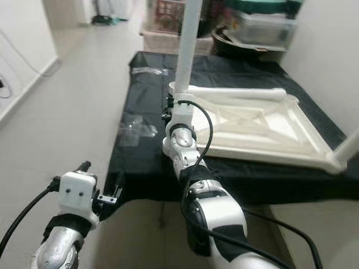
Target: Building children table
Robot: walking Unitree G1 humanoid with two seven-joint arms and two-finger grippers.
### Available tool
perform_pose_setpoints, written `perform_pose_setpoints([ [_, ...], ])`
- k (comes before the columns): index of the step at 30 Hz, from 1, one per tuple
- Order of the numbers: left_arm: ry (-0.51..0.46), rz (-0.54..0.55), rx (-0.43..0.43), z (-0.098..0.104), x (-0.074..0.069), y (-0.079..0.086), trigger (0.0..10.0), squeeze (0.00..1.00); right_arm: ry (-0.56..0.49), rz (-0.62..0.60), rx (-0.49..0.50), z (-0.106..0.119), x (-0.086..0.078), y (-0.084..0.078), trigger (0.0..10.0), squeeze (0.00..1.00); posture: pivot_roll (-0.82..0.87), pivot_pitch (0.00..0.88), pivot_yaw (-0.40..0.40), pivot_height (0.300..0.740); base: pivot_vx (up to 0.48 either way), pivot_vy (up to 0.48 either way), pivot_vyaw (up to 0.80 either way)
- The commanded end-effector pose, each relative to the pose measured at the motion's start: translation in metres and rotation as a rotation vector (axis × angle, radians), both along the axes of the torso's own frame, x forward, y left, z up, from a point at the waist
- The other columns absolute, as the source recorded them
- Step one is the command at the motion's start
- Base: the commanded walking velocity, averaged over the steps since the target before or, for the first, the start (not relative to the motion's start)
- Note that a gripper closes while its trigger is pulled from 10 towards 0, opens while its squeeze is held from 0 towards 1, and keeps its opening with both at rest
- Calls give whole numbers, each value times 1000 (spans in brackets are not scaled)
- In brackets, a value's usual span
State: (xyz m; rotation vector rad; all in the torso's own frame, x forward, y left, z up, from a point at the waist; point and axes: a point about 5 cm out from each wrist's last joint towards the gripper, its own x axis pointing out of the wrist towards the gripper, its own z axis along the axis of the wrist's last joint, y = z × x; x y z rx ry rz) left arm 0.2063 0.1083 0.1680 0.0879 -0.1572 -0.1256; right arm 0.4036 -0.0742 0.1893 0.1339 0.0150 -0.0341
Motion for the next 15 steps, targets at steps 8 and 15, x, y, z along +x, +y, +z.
perform_pose_setpoints([
  [8,-4,-7,6,-1,1,0,10000,0,47,69,140,-12,-8,25,10000,1000,68,81,-84,740,0,0,0],
  [15,-8,-5,5,0,1,1,10000,0,-49,250,255,12,1,17,10000,0,63,81,-83,740,0,0,0],
])
